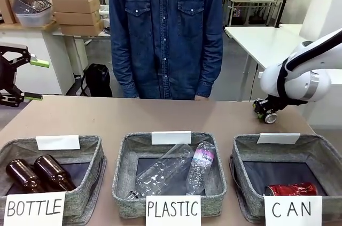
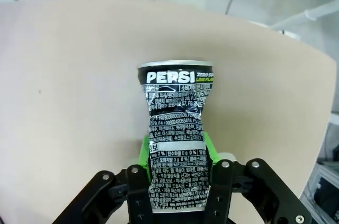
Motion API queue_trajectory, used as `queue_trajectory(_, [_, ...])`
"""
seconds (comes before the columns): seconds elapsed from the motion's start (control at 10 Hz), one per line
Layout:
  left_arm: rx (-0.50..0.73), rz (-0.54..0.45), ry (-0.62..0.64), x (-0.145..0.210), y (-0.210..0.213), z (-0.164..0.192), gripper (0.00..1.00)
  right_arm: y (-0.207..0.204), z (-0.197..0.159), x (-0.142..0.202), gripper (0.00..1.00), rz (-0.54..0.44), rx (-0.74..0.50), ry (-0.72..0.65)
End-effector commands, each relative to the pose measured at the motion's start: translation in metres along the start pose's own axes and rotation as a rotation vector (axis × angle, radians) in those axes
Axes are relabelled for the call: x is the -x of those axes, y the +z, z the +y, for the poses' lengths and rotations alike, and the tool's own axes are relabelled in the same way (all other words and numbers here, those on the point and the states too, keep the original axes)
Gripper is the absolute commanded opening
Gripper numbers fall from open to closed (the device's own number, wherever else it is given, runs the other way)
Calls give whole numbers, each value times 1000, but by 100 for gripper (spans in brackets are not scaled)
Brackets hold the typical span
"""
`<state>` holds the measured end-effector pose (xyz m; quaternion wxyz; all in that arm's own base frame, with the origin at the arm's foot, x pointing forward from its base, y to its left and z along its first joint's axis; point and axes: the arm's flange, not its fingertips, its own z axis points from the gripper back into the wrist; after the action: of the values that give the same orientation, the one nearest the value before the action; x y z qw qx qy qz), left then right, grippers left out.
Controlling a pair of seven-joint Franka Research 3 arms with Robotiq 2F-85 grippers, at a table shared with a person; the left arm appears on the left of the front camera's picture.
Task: Sort the can waste into the basket.
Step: Pick up the can waste from the table and place it in the right Fabric basket.
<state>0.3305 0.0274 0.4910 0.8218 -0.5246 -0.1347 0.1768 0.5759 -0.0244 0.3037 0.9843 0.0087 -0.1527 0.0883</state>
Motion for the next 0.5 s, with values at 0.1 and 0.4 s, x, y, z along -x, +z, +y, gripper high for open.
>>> queue_trajectory(0.1, [2,8,-13,0,3,0,100,1,-1,-1,0,11,5,-5])
queue_trajectory(0.4, [2,8,-13,0,3,0,100,7,-1,1,0,-1,7,5])
